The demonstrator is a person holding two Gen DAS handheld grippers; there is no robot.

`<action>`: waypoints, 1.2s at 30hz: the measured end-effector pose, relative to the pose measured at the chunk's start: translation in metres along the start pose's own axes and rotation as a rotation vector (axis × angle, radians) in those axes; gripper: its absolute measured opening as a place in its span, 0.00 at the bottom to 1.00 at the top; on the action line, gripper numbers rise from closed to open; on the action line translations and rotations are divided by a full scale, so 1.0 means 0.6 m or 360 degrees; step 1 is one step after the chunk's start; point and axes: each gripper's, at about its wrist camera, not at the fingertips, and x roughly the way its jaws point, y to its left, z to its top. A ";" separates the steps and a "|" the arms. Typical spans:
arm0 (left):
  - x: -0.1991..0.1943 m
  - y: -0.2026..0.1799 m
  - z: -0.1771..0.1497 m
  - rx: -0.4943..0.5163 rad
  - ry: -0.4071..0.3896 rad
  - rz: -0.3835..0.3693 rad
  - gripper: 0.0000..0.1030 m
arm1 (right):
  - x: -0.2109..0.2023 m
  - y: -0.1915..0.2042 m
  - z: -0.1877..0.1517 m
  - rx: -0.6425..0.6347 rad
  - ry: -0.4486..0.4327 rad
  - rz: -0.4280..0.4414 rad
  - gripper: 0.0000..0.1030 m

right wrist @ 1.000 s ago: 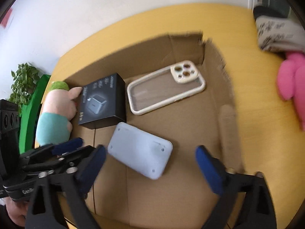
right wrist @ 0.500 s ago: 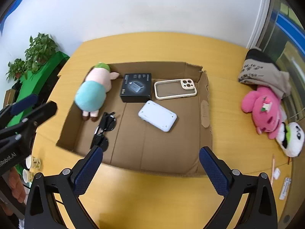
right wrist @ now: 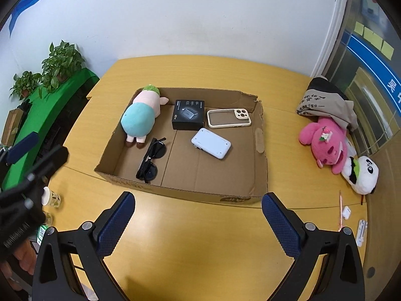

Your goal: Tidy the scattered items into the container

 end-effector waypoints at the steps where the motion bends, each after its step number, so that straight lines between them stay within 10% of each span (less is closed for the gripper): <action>1: -0.003 -0.003 -0.003 0.0006 0.0009 -0.0002 0.77 | -0.004 0.002 -0.004 0.0001 -0.0002 -0.0005 1.00; 36: 0.013 -0.008 0.007 -0.0173 0.0041 -0.0079 0.77 | -0.025 -0.021 -0.009 0.0050 -0.0042 0.0001 1.00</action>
